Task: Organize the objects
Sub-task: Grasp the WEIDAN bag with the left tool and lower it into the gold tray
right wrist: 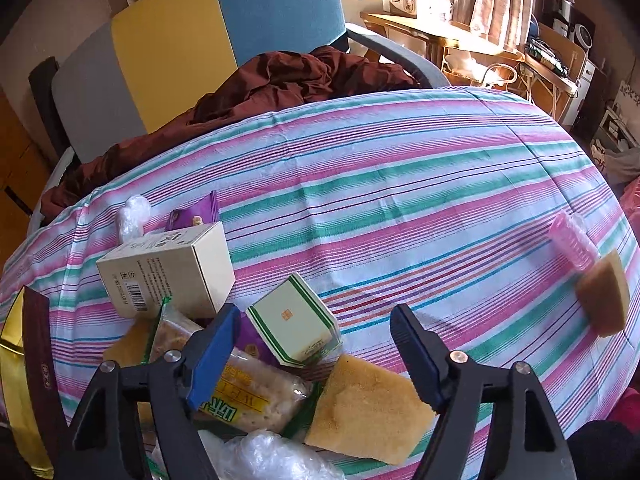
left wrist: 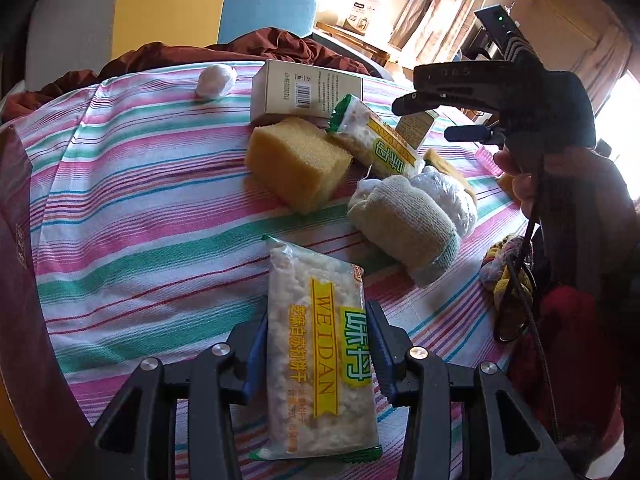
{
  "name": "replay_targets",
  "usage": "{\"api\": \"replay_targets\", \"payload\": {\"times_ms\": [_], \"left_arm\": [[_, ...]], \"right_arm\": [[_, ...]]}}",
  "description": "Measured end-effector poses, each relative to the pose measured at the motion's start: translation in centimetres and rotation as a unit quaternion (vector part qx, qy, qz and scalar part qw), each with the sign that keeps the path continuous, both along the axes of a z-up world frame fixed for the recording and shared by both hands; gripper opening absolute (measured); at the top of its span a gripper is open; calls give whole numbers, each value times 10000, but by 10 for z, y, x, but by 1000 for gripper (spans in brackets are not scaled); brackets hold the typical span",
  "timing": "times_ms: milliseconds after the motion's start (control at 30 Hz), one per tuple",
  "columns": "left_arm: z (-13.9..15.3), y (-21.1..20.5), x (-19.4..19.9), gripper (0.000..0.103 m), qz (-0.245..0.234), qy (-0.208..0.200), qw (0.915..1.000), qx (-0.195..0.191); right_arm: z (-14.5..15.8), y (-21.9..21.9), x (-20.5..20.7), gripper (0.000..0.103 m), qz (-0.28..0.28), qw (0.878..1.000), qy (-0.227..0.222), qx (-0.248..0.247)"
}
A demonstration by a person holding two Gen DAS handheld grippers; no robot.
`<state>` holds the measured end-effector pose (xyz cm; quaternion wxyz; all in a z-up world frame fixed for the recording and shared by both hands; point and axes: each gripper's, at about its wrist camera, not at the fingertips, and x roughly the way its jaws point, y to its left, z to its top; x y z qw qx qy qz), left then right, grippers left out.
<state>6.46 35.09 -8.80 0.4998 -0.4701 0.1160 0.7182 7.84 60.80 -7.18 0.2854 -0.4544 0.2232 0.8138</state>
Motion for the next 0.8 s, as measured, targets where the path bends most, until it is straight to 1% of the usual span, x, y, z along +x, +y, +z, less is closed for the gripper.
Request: {"api": "replay_targets", "payload": {"times_ms": [33,67,167,233,300,367,467,533,600,667,800], "left_arm": [[0,0,0,45,23,-27,10000,23],[0,0,0,45,42,-52,10000,45],[0,1,-1,45,84,-113,9999,87],[0,1,0,45,105,-124,9998,121],[-1,3,-1,44,99,-28,9999,102],[-1,4,1,41,77,61,9999,74],[1,3,-1,39,106,65,9999,72],[1,2,0,38,87,180,9998,-4],[6,-1,2,36,101,290,9995,-56],[14,-5,3,36,145,348,9993,-17],[40,-17,3,36,249,631,9976,145]], "right_arm": [[0,-1,-1,58,44,10000,-23,48],[-2,-3,-1,42,82,9999,-52,71],[0,-3,-2,41,71,9999,-36,148],[0,1,1,41,-9,10000,15,97],[0,5,3,41,-104,9999,41,103],[2,8,4,41,-172,9997,101,119],[6,9,5,41,-197,9995,190,178],[8,8,5,41,-182,9993,242,223],[12,8,6,41,-172,9990,324,245],[16,8,7,41,-184,9985,406,303],[20,10,11,41,-239,9977,547,306]]}}
